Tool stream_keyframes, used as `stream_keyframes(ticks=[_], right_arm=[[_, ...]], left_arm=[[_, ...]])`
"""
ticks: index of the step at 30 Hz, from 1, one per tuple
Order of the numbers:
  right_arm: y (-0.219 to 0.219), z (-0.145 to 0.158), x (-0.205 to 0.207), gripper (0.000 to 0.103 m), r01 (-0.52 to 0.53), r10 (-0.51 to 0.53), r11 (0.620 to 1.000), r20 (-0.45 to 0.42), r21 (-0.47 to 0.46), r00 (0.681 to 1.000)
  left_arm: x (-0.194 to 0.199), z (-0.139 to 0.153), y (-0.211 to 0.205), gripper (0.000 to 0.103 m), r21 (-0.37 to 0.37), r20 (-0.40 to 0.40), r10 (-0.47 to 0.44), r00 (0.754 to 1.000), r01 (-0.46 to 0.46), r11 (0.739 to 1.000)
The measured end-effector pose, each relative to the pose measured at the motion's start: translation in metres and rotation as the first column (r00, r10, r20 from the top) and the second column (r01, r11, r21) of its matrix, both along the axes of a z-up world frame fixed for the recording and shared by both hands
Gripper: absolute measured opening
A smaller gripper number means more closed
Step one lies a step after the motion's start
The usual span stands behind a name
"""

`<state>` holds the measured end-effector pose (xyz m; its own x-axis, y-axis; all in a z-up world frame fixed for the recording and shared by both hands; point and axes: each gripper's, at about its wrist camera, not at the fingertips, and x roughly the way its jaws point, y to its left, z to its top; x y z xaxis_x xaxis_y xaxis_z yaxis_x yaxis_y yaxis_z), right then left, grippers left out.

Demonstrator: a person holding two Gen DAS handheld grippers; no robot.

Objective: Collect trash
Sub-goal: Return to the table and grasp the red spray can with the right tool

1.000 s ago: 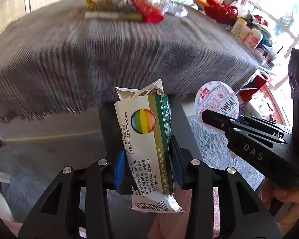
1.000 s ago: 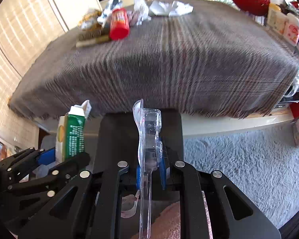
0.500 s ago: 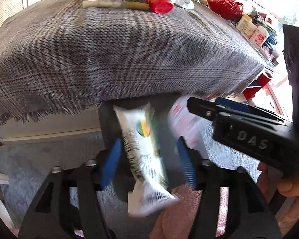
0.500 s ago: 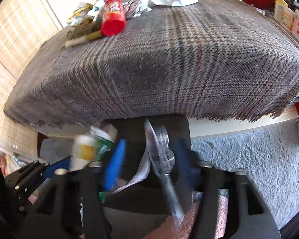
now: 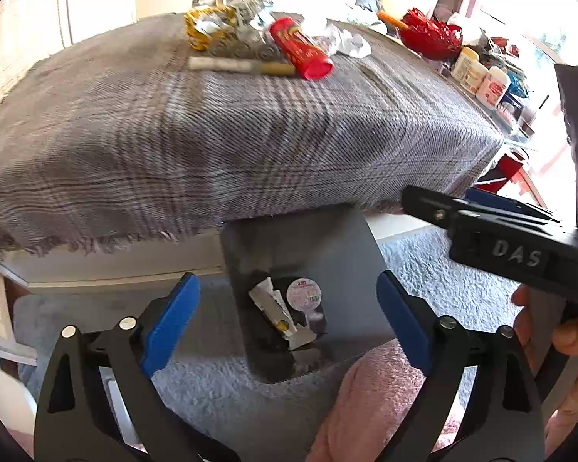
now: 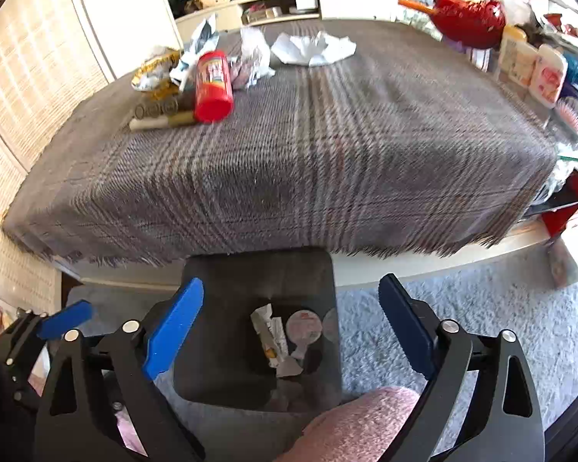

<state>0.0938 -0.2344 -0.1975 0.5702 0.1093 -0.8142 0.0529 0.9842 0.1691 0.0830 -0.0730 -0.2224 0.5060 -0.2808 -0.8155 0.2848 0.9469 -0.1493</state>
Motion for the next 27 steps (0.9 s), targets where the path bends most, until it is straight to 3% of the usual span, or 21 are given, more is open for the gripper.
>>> stream_keyframes(ticks=[12,27], right_arm=[[-0.012,0.03,0.004,0.1,0.029,-0.029,1.0,0.057,0.001,0.998],[0.007,0.053,0.088,0.097,-0.053,0.046,0.997,0.122,0.053,0.991]], left_arm=[[0.012,0.026,0.035,0.093,0.044,0.056,0.066,0.996,-0.068,0.997],[0.09,0.043,0.057,0.093,0.046,0.064,0.131,0.989,-0.134,0.99]])
